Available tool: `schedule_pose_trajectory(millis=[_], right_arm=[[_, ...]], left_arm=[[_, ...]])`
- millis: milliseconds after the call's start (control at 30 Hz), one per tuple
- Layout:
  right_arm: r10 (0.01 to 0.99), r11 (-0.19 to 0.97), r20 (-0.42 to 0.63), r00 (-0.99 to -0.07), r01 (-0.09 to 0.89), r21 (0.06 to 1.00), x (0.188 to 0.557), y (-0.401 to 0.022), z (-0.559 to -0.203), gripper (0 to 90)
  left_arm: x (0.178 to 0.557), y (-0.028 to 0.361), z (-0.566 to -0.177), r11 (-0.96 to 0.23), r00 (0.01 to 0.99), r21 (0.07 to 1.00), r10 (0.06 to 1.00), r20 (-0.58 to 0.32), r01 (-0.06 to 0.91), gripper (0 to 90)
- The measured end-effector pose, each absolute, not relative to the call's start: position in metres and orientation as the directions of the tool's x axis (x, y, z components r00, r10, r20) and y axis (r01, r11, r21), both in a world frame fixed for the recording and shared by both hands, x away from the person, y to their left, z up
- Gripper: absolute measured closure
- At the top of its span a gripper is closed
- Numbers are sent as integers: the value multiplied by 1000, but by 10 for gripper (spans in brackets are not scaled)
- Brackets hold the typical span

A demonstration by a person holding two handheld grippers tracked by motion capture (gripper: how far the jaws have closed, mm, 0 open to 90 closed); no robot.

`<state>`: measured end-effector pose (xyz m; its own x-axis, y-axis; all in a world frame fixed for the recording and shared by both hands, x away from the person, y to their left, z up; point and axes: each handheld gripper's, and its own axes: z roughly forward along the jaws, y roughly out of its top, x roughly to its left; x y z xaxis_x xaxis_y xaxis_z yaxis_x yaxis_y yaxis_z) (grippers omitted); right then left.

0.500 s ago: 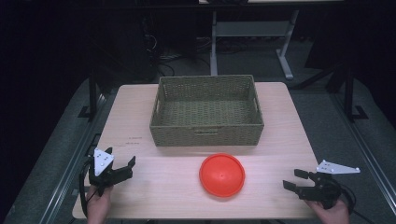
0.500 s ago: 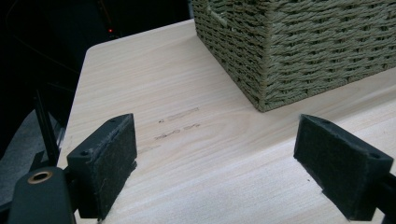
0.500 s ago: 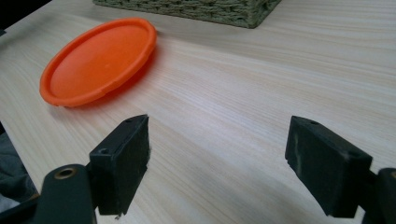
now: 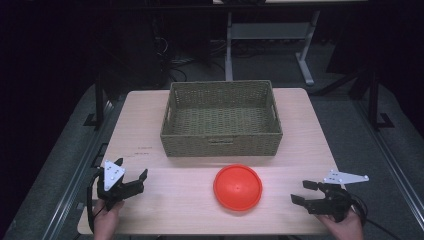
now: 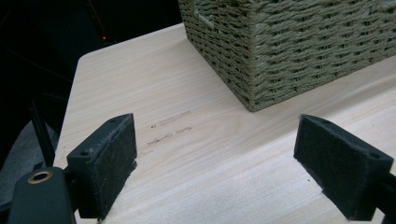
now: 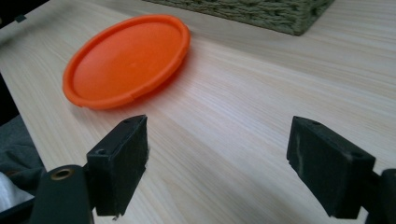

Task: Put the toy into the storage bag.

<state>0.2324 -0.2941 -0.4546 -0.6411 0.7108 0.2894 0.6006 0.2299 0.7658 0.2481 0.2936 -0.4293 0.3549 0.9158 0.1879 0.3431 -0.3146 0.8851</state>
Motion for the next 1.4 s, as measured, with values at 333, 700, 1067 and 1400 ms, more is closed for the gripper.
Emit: schedule_pose_trajectory(millis=[333,700,1067,1400], right_arm=[[681,288,288,-674,607,740,250,-266,-445,196],[658,345,276,-700,607,716,262,-248,-439,195],[633,385,280,-721,608,695,274,-230,-431,196],[613,417,289,-736,612,673,286,-215,-426,197]], left_arm=[[249,294,-430,-326,353,879,914,198,349,127],[251,294,-431,-323,348,880,916,198,349,127],[250,294,-431,-333,346,873,915,208,356,127],[250,296,-431,-331,340,874,917,208,356,127]])
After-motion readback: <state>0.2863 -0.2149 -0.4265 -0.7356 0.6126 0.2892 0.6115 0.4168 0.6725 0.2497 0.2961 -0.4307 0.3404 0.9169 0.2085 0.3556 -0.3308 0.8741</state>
